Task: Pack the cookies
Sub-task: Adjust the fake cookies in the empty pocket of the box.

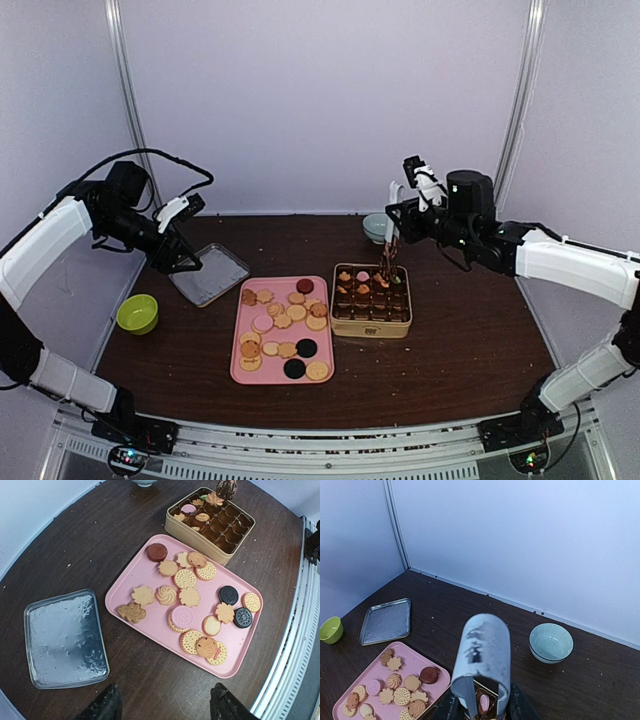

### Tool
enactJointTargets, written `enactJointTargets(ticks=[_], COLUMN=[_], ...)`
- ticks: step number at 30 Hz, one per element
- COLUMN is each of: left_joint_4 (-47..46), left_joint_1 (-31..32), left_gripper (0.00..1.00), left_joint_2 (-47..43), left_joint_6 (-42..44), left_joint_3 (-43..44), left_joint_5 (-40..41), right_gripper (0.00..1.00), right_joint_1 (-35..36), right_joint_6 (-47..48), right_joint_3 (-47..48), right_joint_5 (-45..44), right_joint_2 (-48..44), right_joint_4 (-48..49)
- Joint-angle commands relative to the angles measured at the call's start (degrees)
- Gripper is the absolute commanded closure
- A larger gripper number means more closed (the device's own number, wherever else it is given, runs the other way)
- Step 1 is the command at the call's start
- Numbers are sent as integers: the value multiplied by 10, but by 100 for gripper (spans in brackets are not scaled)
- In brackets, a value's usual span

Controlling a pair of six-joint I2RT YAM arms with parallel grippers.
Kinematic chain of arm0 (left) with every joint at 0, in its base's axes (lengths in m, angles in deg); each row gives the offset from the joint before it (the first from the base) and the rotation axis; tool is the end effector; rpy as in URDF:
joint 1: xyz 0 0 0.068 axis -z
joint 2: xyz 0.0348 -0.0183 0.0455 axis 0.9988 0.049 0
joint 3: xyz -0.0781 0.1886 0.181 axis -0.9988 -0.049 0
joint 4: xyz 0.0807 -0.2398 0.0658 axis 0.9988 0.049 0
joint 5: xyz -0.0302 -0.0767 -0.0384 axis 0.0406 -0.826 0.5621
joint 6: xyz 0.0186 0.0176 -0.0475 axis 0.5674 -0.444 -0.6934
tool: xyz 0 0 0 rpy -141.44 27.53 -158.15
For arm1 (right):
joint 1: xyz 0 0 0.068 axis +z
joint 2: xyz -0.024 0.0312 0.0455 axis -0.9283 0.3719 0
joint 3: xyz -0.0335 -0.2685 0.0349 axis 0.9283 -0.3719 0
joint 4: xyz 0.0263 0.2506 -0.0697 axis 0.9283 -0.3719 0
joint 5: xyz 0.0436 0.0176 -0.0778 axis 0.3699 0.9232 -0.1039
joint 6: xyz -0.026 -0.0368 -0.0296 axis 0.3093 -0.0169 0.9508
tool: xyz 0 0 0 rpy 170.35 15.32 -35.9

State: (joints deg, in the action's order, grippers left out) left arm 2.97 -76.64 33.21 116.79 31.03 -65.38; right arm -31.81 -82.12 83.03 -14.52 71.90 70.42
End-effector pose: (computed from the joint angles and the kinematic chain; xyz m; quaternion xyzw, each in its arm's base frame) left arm 0.2469 -0.0654 0.3357 0.3726 0.8546 -0.2301 0.2790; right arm 0.2642 0.1965 0.3242 -0.2332 0.7550 0.2277 0.5690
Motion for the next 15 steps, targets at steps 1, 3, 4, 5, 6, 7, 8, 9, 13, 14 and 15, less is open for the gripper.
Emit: enactJointTargets(ticks=[1, 3, 4, 5, 6, 7, 8, 9, 13, 14, 15], left_joint_4=[0, 0, 0, 0, 0, 0, 0, 0, 0, 0, 0], left_joint_1=[-2, -2, -2, -2, -2, -2, -2, -2, -2, -2, -2], left_gripper=[38, 37, 37, 37, 37, 38, 37, 37, 37, 37, 38], left_joint_2=[-12, -13, -13, -13, -13, -14, -14, -15, -13, -12, -10], left_joint_6=[7, 7, 7, 7, 7, 6, 6, 7, 7, 7, 7], left_joint_3=[4, 4, 4, 4, 4, 3, 3, 3, 5, 6, 7], left_joint_5=[-13, -14, -14, -15, -14, -15, -14, -13, -13, -13, -14], right_gripper=[72, 72, 72, 72, 72, 72, 72, 72, 73, 74, 75], right_joint_1=[3, 3, 3, 3, 3, 3, 3, 3, 3, 3, 3], right_joint_6=[11, 10, 9, 8, 7, 5, 5, 3, 2, 0, -1], right_joint_3=[21, 17, 13, 10, 8, 6, 4, 4, 8, 11, 15], right_joint_5=[-2, -2, -2, -2, -2, -2, -3, -3, -7, -8, -7], right_joint_2=[-22, -16, -13, -10, -8, -6, -5, -5, -6, -4, 0], right_joint_4=[6, 6, 7, 9, 11, 13, 16, 17, 27, 29, 31])
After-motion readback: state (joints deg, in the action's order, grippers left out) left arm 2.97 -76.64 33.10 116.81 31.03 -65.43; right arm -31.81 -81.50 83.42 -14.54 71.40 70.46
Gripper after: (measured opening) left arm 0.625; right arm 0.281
